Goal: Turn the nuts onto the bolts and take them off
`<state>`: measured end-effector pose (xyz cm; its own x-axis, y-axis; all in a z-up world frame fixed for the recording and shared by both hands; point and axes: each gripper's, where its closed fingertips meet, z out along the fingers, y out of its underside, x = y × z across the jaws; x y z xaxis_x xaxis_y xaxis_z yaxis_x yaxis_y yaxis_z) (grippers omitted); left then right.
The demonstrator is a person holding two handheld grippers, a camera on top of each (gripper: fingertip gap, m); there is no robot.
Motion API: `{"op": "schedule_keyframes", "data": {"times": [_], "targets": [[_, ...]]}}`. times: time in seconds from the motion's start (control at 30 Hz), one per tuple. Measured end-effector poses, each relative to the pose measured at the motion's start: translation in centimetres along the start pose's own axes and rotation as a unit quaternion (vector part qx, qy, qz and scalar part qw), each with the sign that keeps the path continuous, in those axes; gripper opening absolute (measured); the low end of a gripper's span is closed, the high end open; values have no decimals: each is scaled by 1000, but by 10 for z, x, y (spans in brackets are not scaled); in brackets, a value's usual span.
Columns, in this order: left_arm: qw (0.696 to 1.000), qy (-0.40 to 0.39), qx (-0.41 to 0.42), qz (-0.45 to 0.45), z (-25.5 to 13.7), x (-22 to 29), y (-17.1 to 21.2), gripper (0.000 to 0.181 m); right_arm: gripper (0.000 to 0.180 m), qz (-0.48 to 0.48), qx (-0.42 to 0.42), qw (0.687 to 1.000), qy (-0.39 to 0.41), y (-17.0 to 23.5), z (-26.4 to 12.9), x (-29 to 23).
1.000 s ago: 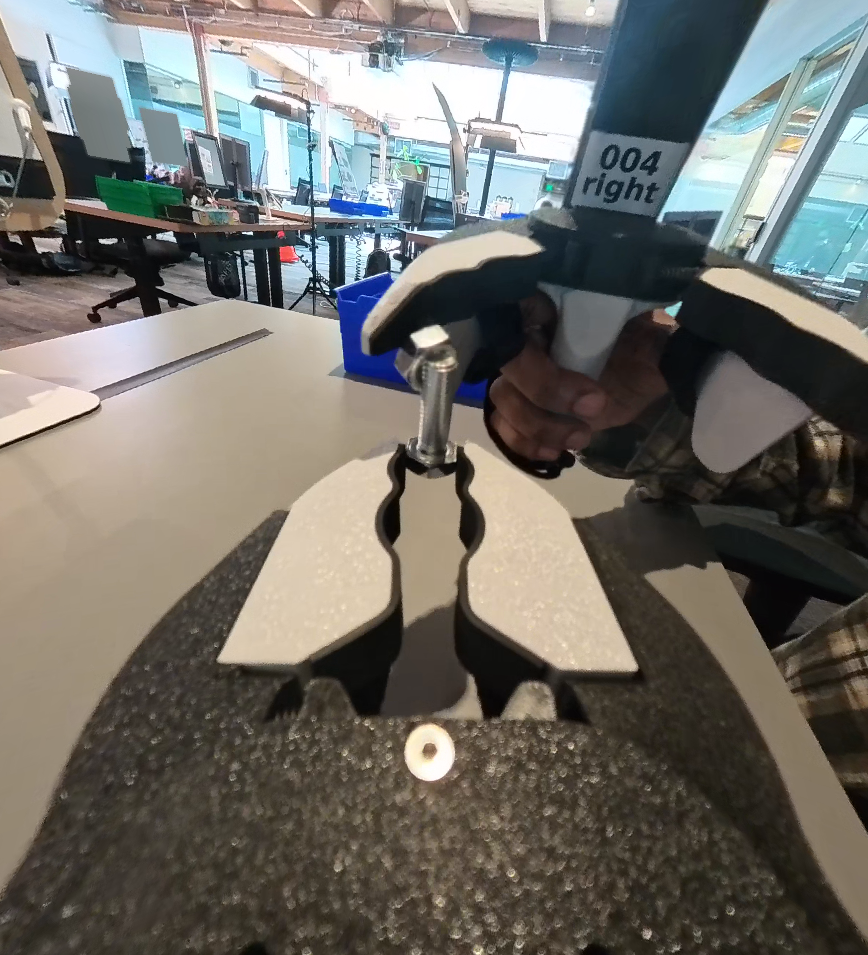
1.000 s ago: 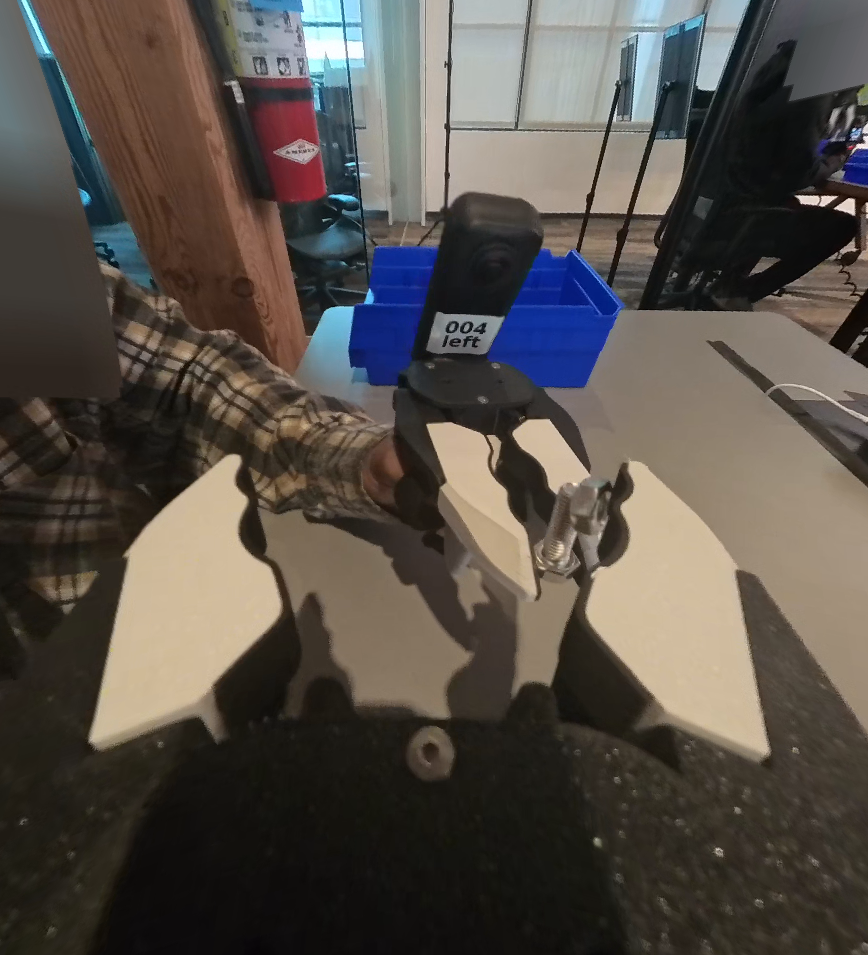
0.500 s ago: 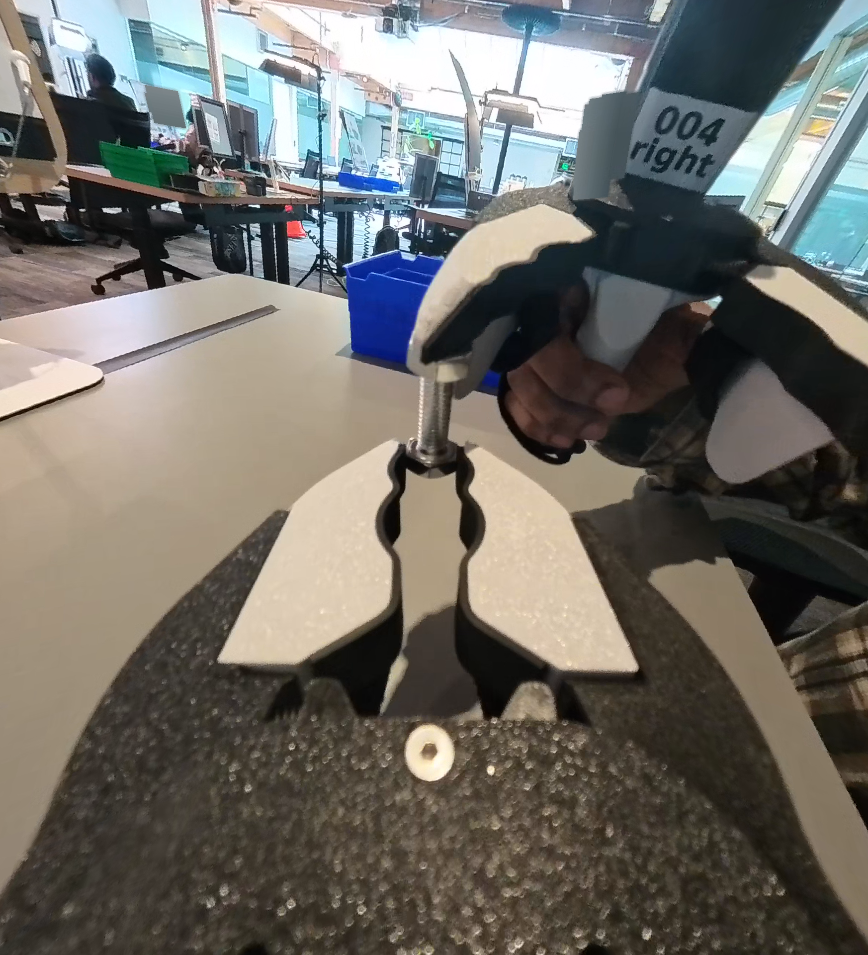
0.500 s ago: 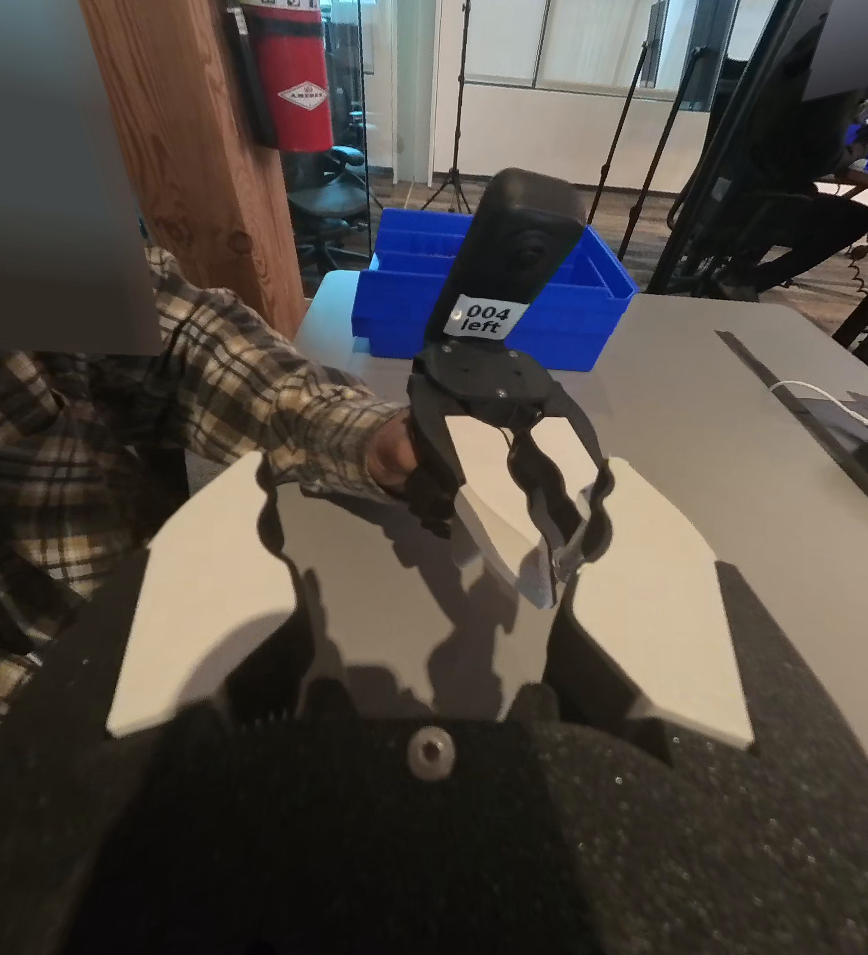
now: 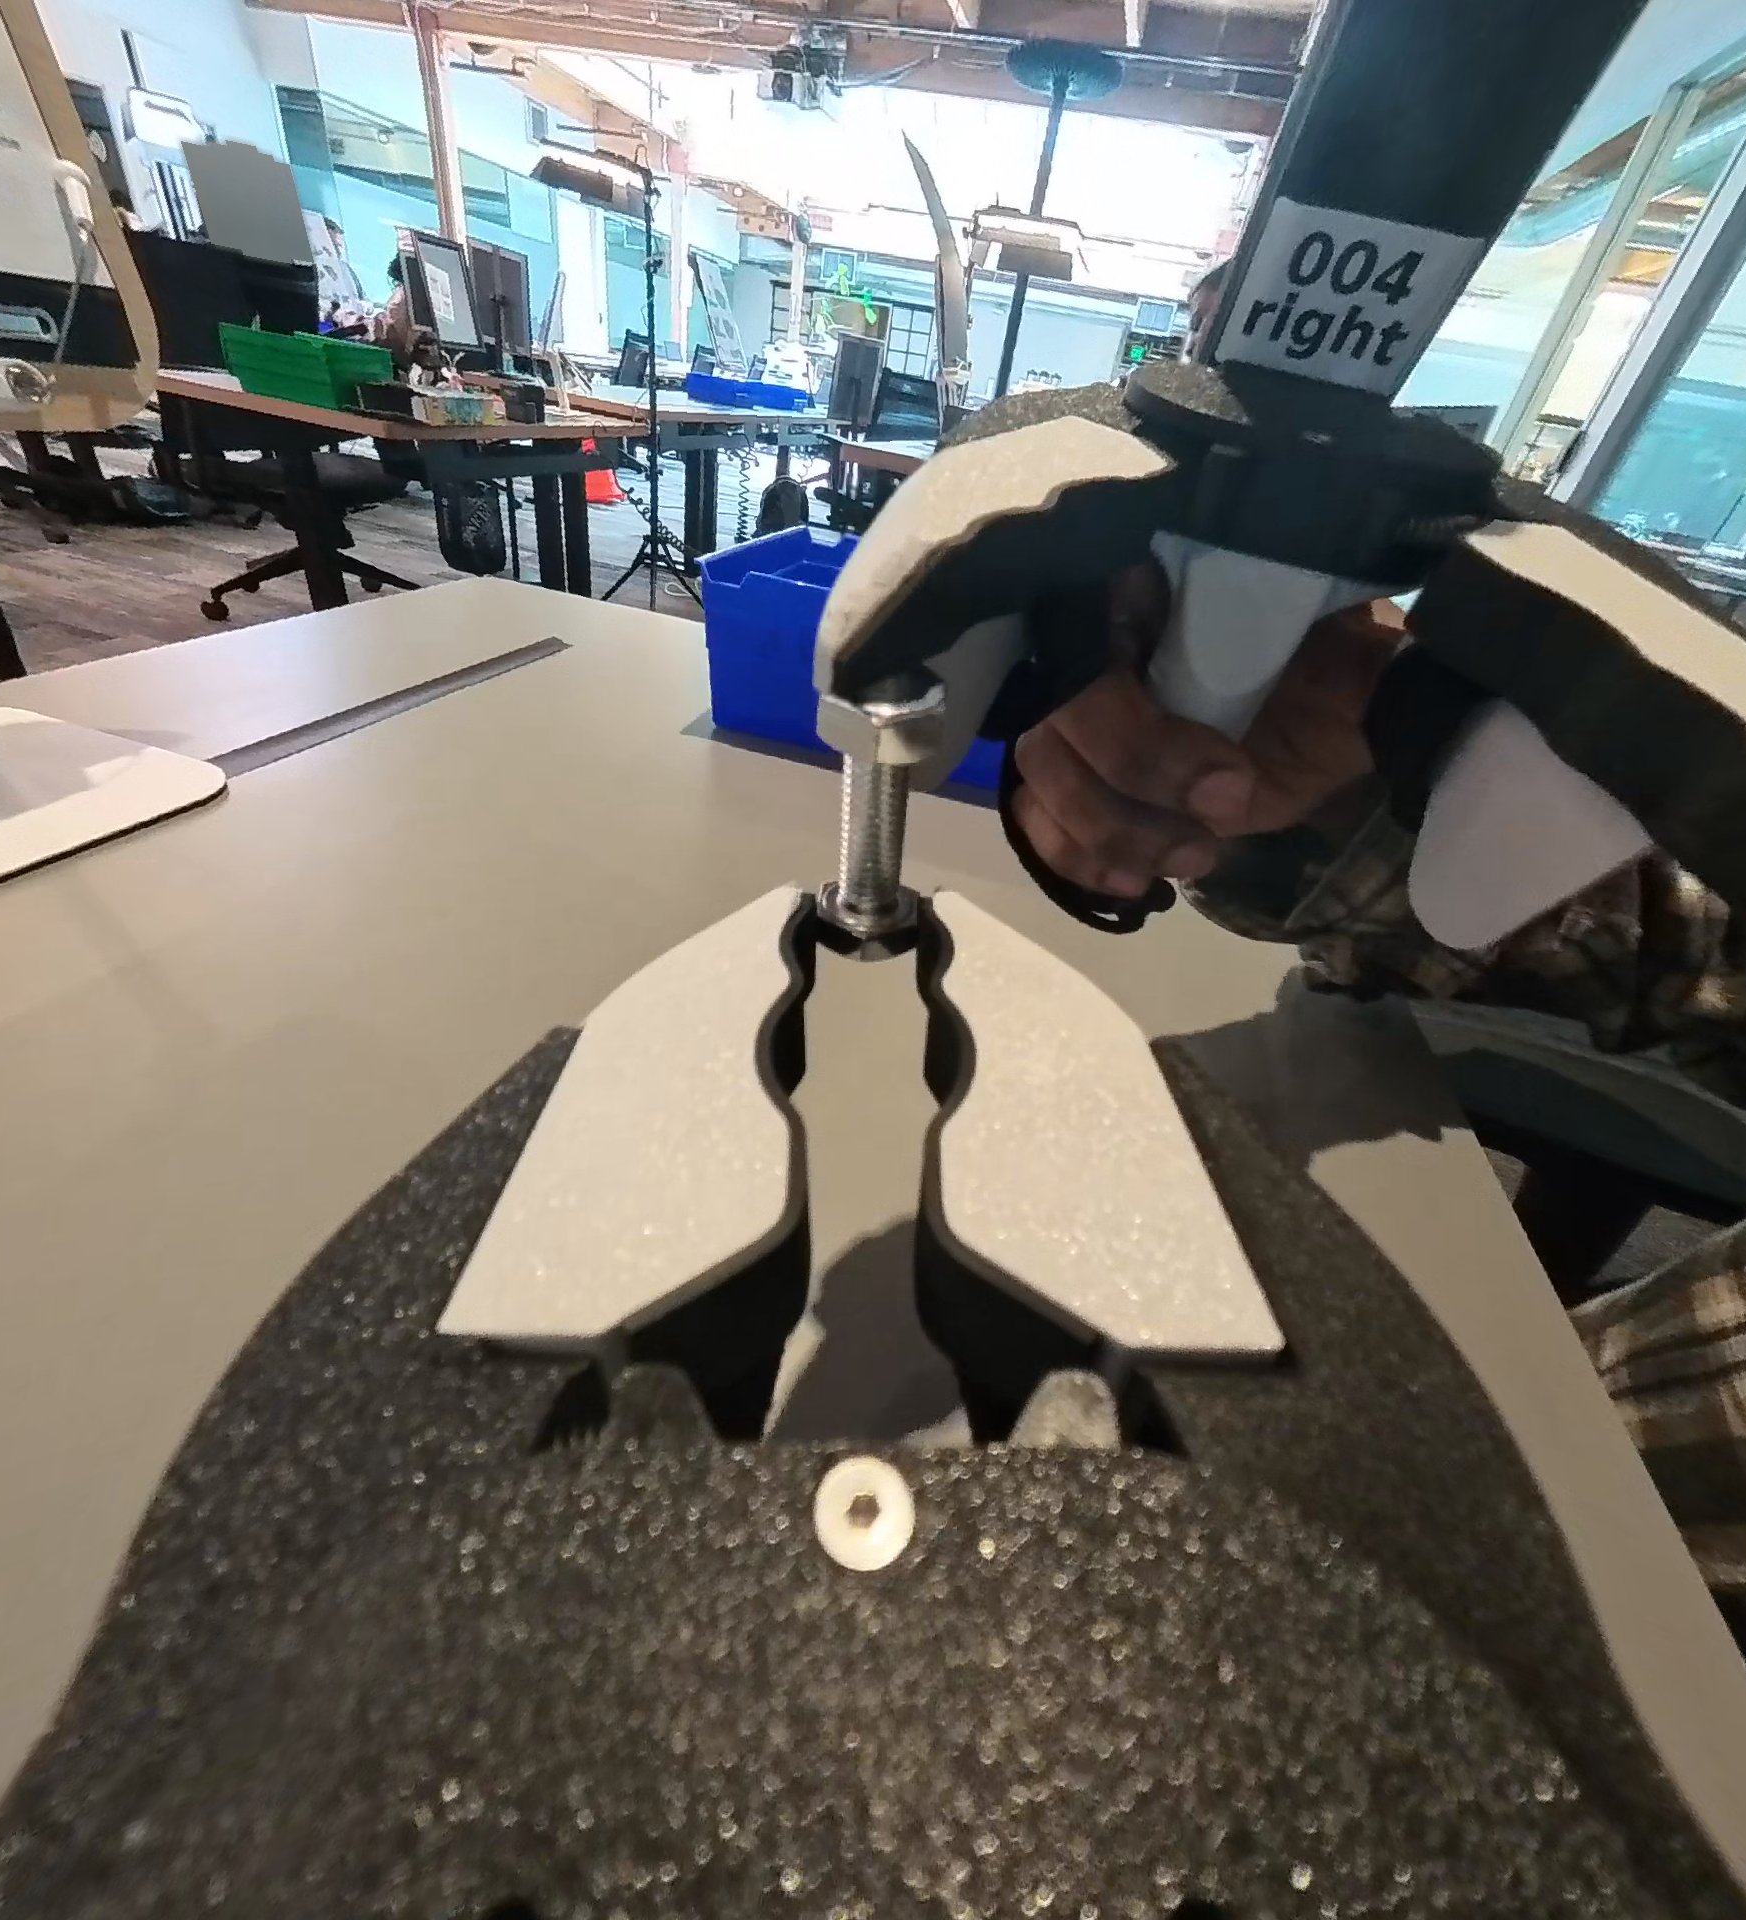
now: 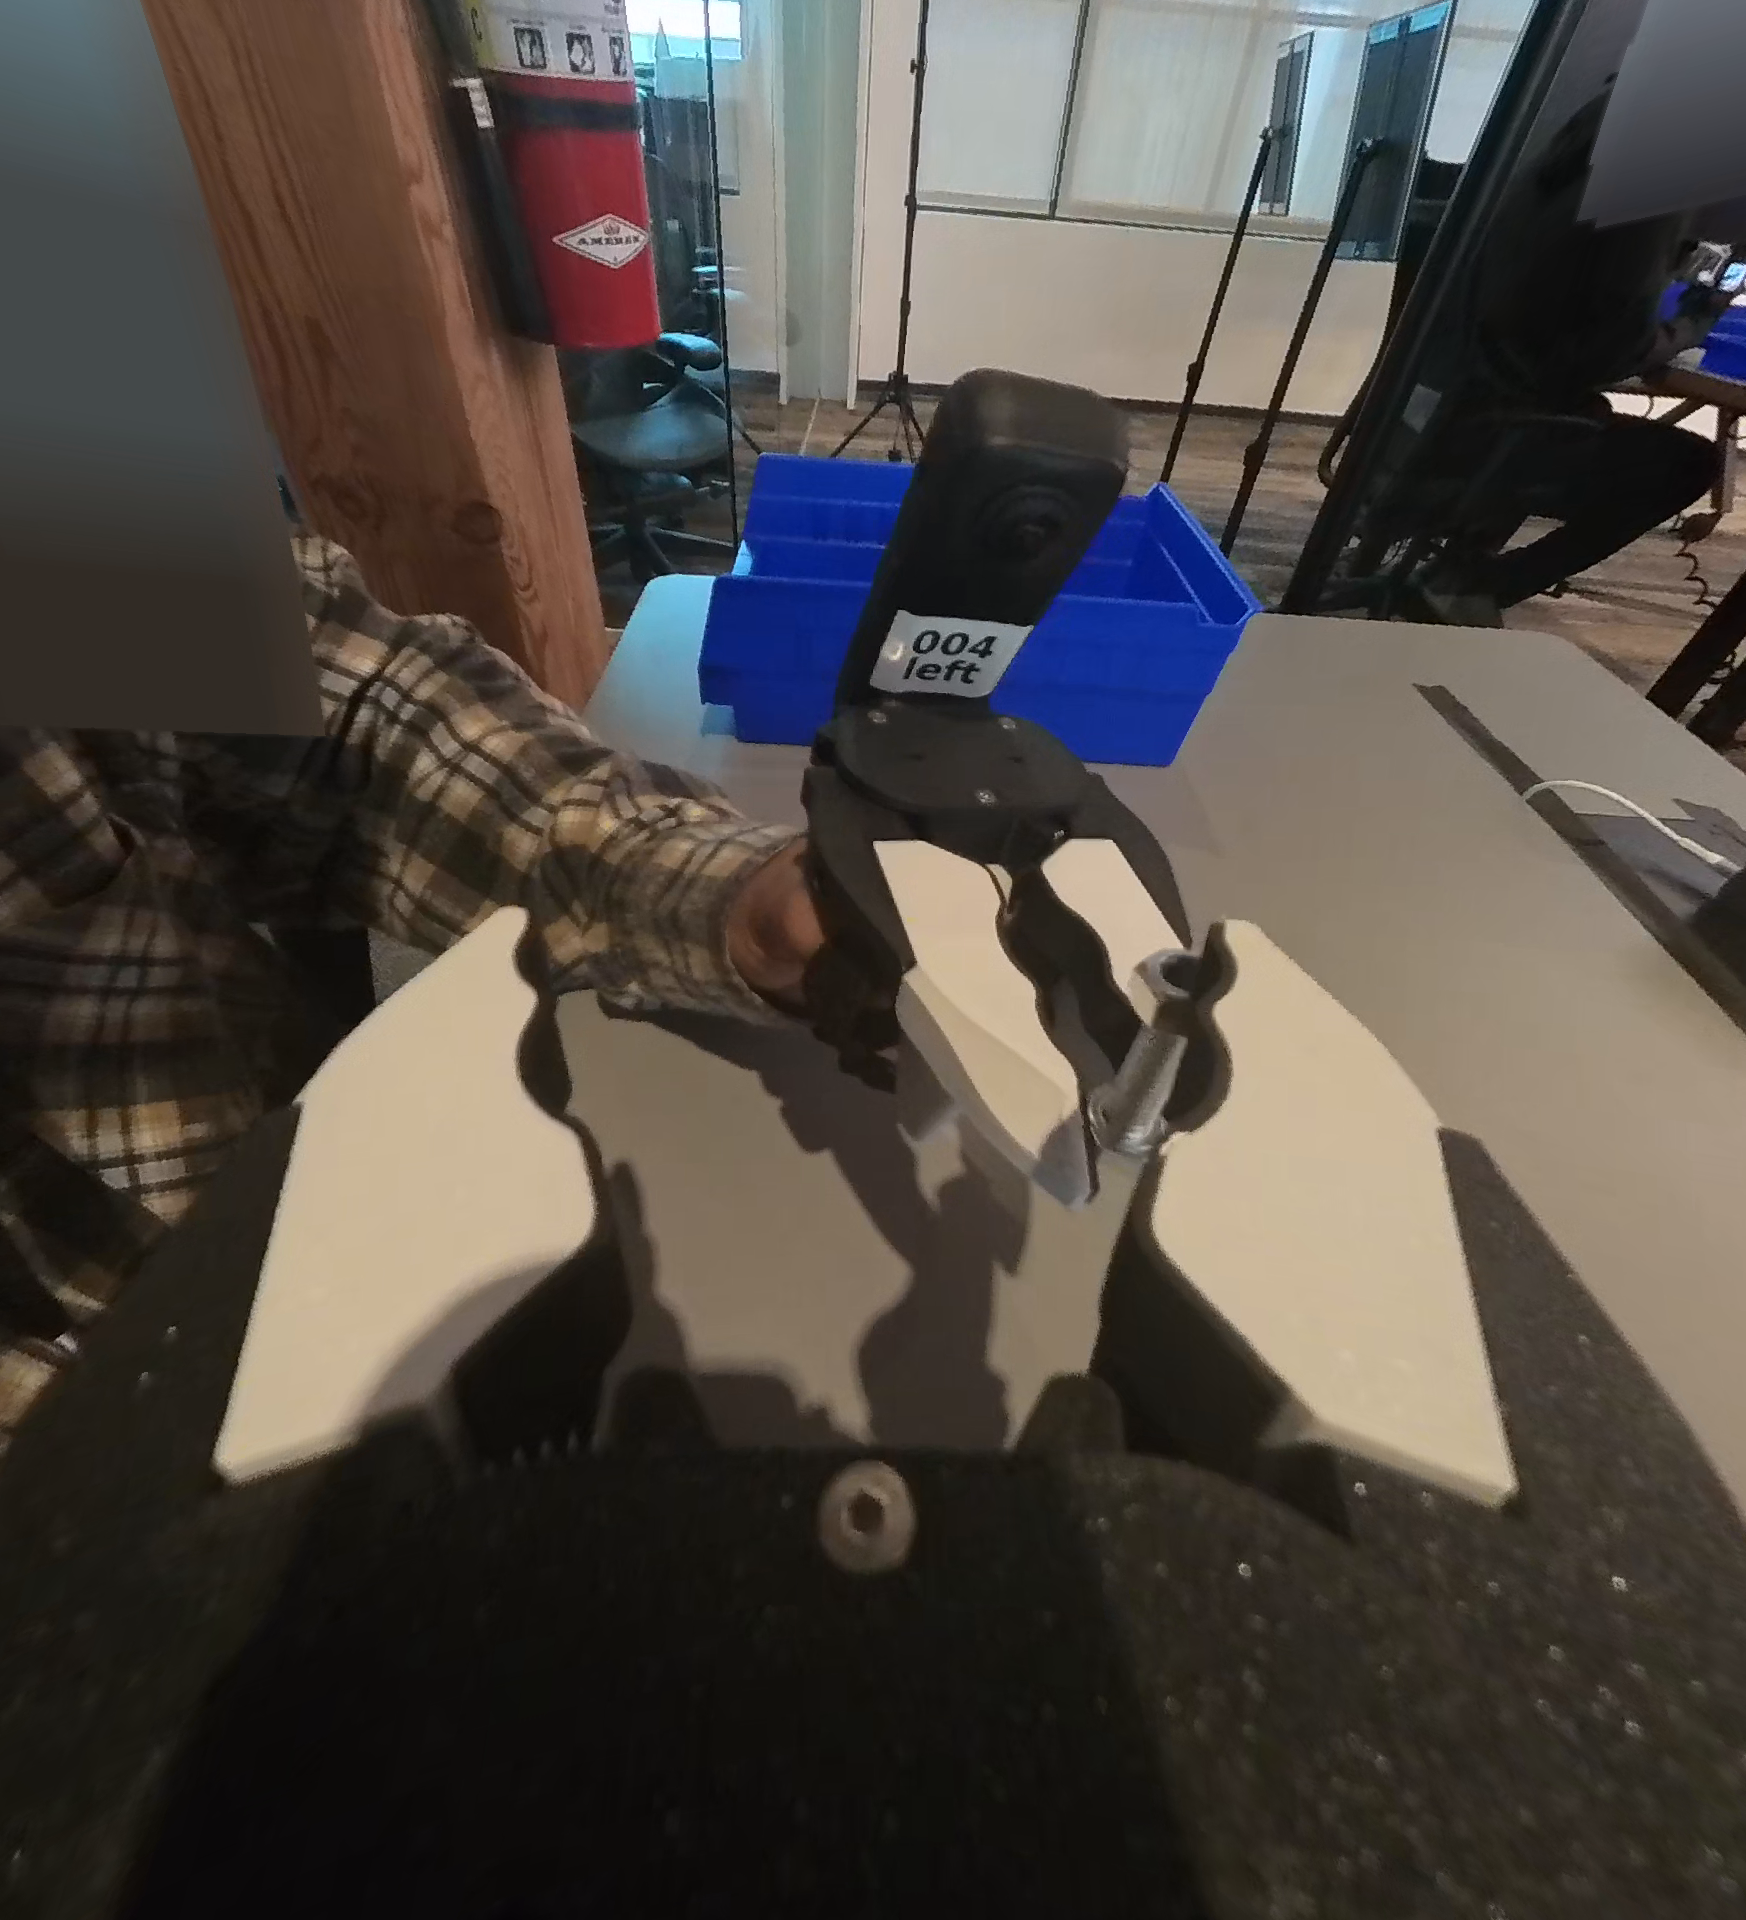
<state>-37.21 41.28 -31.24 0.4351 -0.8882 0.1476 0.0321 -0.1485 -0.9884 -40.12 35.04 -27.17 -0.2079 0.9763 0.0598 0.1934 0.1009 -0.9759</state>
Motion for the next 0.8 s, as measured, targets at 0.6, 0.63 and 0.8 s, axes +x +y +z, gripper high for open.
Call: {"op": "schedule_keyframes", "data": {"times": [0.6, 0.63, 0.8], "targets": [[1000, 0, 2, -3, -1, -1, 0, 17, 113, 8, -3, 1000, 0, 3, -4, 3], [1000, -2, 2, -3, -1, -2, 0, 17, 113, 9, -1, 1000, 1, 4, -5, 4], [1000, -3, 14, -17, -5, -11, -1, 17, 111, 32, 4, 999, 15, 16, -16, 11]]}}
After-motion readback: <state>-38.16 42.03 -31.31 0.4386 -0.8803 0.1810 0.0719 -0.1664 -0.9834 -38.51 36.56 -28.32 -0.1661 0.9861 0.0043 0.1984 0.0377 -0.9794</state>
